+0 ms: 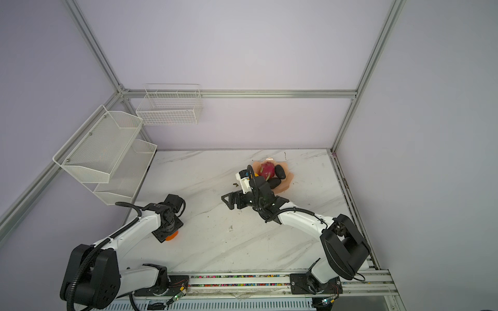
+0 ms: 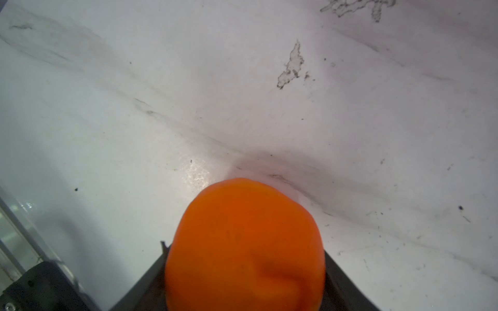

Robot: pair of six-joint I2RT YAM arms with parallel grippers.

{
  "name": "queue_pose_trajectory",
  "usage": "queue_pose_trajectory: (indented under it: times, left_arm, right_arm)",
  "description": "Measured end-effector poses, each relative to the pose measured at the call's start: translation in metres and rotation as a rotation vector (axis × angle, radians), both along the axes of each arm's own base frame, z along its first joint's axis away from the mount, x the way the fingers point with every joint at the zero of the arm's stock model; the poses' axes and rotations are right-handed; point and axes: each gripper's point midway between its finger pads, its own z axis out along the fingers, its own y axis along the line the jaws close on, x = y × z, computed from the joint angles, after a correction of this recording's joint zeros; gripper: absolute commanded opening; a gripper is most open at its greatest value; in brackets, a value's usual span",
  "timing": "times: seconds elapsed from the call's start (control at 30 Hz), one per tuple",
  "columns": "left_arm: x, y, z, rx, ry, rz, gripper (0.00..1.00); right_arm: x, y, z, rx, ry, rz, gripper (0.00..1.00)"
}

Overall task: Arrange fruit in a fruit bowl
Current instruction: Pick up the fruit from the bottom-left of the table, then place the fruit in the fruit bowl.

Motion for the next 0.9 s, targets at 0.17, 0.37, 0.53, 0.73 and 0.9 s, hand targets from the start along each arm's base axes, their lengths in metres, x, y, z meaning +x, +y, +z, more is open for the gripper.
queue_pose_trajectory:
  times: [0.17, 0.37, 0.53, 0.73, 0.9]
  left_arm:
    - [0.012, -0.014, 0.005, -0.025, -0.048, -0.086, 0.59]
    - [0.042, -0.068, 0.022, -0.002, -0.038, -0.368, 0.59]
    - [0.106, -0.145, 0.064, 0.016, -0.128, -0.622, 0.59]
    - [0.166, -0.26, 0.111, 0.019, -0.256, -0.962, 0.59]
    - [0.195, -0.354, 0.133, -0.019, -0.382, -1.213, 0.6]
  right_arm:
    - [0.029, -0.059, -0.01, 0.001, 0.05, -0.162, 0.97]
    - [0.047, -0.105, 0.01, 0.056, 0.045, -0.264, 0.97]
    - [0.057, -0.149, 0.024, 0.086, 0.049, -0.376, 0.97]
    - [0.059, -0.22, 0.029, 0.164, 0.087, -0.547, 0.97]
    - [0.052, -0.261, 0.006, 0.207, 0.182, -0.645, 0.97]
